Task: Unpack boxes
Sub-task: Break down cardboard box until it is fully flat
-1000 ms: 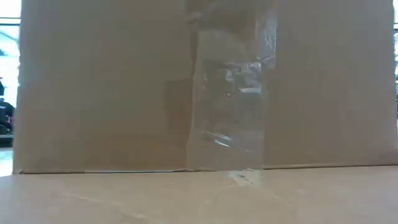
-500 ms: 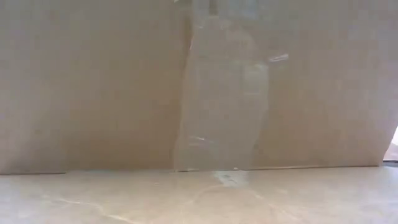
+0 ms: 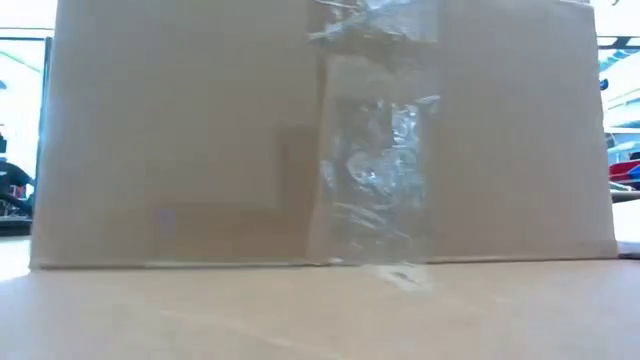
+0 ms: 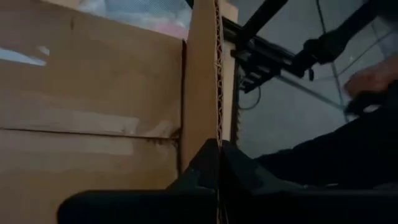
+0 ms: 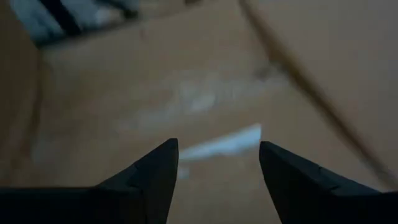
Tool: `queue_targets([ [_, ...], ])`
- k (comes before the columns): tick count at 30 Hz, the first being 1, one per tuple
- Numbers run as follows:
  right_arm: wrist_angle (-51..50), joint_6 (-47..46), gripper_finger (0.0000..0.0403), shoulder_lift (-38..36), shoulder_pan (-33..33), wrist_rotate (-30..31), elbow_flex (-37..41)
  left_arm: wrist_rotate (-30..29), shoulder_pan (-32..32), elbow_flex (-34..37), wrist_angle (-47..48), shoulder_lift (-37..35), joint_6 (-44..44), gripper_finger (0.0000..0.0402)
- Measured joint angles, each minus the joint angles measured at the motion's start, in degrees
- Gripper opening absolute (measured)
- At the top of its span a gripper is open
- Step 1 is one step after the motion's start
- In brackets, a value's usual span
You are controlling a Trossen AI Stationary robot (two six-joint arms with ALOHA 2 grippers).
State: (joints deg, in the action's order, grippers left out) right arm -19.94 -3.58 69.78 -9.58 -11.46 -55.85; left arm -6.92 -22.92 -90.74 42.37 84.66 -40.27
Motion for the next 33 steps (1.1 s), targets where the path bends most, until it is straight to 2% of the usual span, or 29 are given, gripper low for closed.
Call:
queue_targets([
  [5,-5.37,4.30,0.0227,3.03,-0.30,3.01,0.46,-1.35,-3.06,-0.30,-5.07,3.69,-3.83,0.0010],
  [10,-5.57,5.13,0.0227,6.26,-1.60,4.37,0.19,-1.46,-5.61,-0.50,-14.47,9.41,-6.70,0.0010],
  [16,-4.87,5.32,0.0227,6.39,-3.72,6.82,0.31,-1.48,-7.12,-0.42,-19.56,15.94,-9.46,0.0010],
  [21,-5.85,5.59,0.0227,6.07,-5.22,2.93,0.58,-4.92,-6.41,0.32,-12.58,23.31,-8.53,0.0011],
  [25,-6.05,6.60,0.0227,6.05,-4.80,-1.14,0.58,-5.18,-5.61,-0.24,-11.12,25.38,-9.14,0.0020],
  [29,-5.42,6.61,0.0227,6.03,-3.73,-2.41,0.56,0.45,-3.31,-0.63,-9.15,25.14,-9.11,0.0036],
  [33,-5.24,3.68,0.0230,6.03,-3.12,-1.58,0.56,4.11,-1.40,-4.95,-3.52,22.89,-8.47,0.0065],
])
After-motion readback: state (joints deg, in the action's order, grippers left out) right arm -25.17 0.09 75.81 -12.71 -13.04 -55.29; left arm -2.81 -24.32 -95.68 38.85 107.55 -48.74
